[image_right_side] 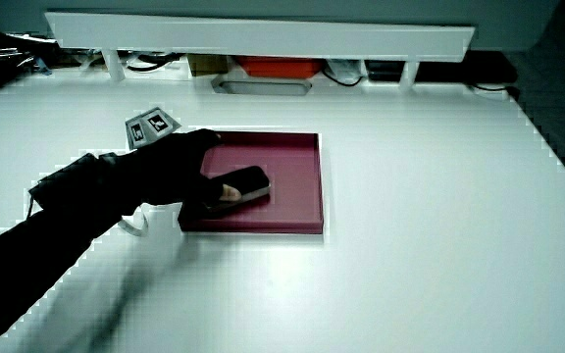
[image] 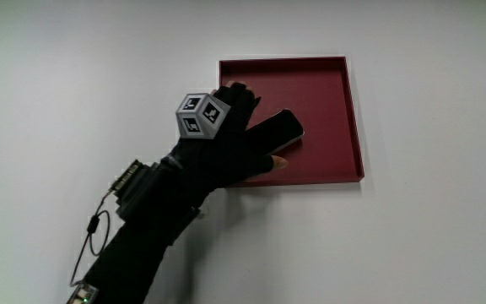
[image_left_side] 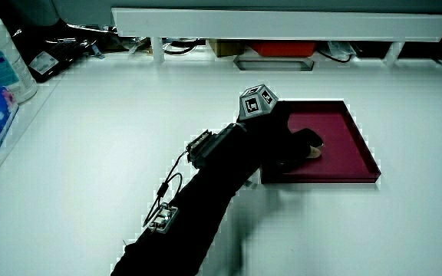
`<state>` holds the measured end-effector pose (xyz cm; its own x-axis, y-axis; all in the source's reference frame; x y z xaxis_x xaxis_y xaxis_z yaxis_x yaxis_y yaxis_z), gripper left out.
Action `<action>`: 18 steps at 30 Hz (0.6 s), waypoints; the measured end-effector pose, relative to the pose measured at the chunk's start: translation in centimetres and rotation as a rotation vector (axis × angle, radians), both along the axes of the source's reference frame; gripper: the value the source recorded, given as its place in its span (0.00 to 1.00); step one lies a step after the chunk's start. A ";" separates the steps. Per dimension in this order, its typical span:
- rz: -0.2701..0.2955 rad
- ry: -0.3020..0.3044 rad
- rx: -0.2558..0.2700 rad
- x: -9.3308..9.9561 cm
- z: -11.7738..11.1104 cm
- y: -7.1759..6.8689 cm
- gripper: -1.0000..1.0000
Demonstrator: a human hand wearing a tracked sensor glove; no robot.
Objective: Pick eraser
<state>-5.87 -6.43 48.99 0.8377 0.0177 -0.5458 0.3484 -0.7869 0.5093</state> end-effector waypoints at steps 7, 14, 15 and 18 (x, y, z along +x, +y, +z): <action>-0.004 -0.047 -0.003 0.7 2.0 0.0 0.50; -0.002 -0.052 -0.019 1.1 3.0 0.2 0.50; -0.002 -0.051 -0.023 1.1 3.0 0.1 0.50; 0.005 -0.060 -0.019 1.3 3.0 0.2 0.50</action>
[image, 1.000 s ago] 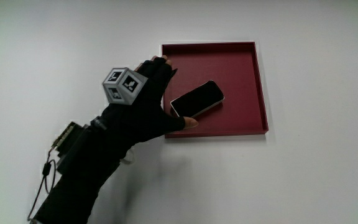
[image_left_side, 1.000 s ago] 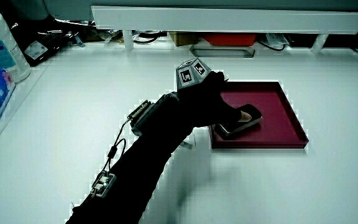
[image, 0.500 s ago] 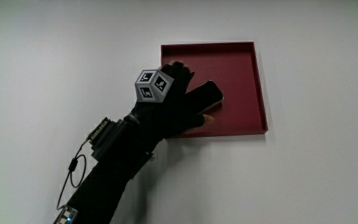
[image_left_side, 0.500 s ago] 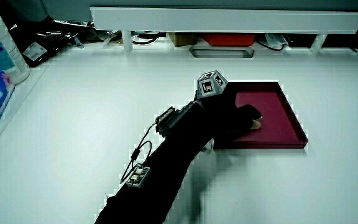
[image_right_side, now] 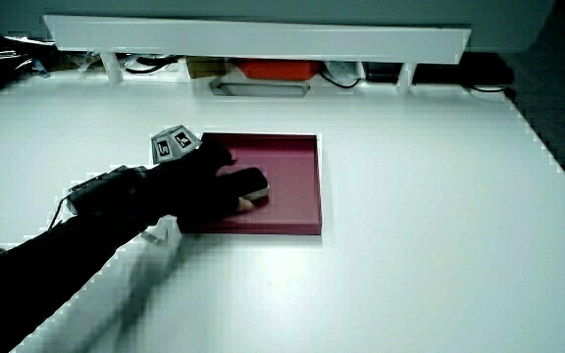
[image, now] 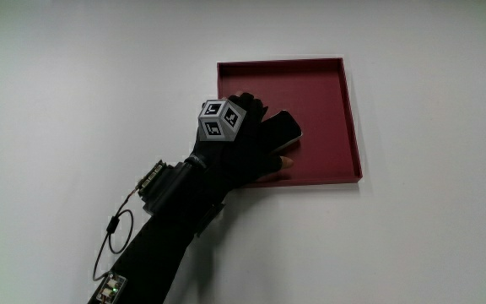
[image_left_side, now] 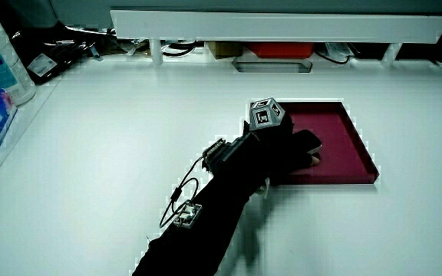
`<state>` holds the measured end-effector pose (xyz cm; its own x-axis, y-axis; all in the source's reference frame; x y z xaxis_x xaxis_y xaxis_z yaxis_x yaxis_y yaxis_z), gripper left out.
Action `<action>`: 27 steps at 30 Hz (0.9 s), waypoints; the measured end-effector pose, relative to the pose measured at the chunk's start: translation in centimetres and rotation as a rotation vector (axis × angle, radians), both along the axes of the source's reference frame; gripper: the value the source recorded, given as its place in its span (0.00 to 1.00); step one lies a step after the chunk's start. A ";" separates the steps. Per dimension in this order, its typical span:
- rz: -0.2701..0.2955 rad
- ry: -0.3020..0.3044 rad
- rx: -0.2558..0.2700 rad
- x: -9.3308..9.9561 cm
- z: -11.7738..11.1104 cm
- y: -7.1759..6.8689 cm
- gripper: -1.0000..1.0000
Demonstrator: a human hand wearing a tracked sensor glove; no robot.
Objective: Pick eraser
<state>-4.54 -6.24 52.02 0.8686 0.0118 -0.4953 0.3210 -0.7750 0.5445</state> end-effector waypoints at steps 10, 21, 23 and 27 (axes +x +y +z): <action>-0.008 -0.011 0.016 0.6 0.3 0.2 0.62; -0.026 -0.035 0.048 0.9 0.2 0.4 0.88; -0.018 -0.045 0.083 1.0 0.4 0.4 0.93; -0.028 -0.043 0.108 0.8 0.3 0.7 1.00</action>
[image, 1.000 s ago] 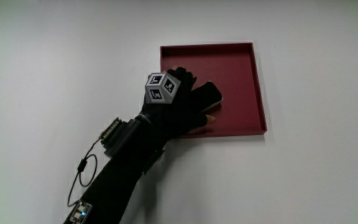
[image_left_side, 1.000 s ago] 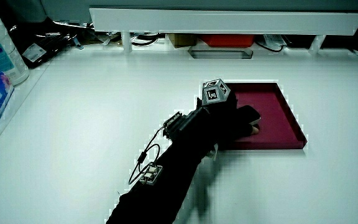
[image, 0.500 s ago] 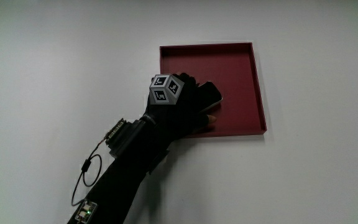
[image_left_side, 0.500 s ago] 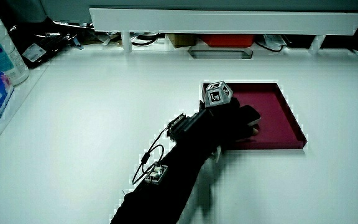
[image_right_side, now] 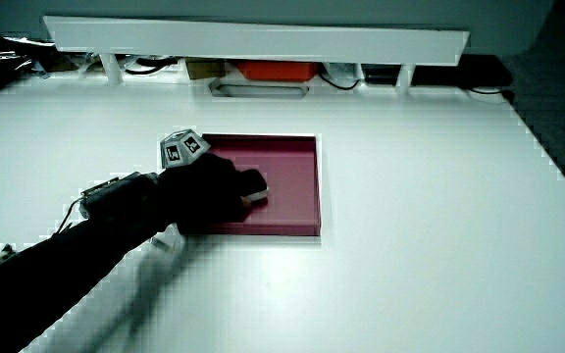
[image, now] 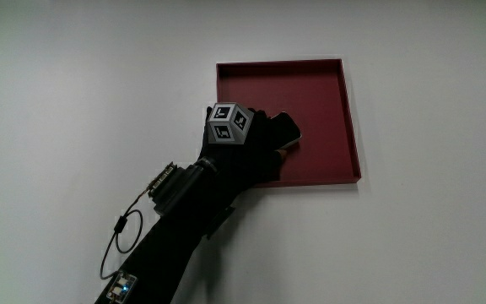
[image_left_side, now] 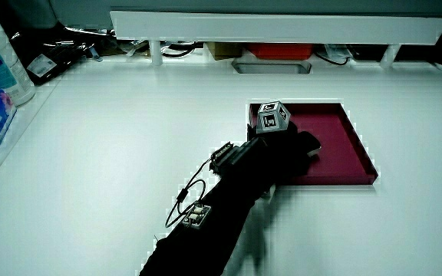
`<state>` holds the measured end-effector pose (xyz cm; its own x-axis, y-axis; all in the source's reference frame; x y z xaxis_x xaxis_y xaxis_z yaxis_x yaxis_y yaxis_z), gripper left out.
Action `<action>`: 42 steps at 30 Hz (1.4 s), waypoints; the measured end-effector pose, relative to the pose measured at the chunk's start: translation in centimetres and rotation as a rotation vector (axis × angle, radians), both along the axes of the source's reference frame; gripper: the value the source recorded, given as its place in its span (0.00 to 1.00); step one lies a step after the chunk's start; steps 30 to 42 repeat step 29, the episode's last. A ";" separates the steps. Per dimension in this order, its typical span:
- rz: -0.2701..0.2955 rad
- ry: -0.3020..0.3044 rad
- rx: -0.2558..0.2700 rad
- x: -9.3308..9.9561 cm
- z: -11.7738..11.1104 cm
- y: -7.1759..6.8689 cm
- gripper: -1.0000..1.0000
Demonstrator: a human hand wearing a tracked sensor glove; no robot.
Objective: Pick eraser
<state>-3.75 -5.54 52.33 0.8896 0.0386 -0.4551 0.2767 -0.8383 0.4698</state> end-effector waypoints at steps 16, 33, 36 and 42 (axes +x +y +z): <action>0.052 0.090 0.092 -2.0 -6.8 -0.8 1.00; 0.120 0.164 0.261 -8.7 -11.3 0.0 1.00; 0.120 0.164 0.261 -8.7 -11.3 0.0 1.00; 0.120 0.164 0.261 -8.7 -11.3 0.0 1.00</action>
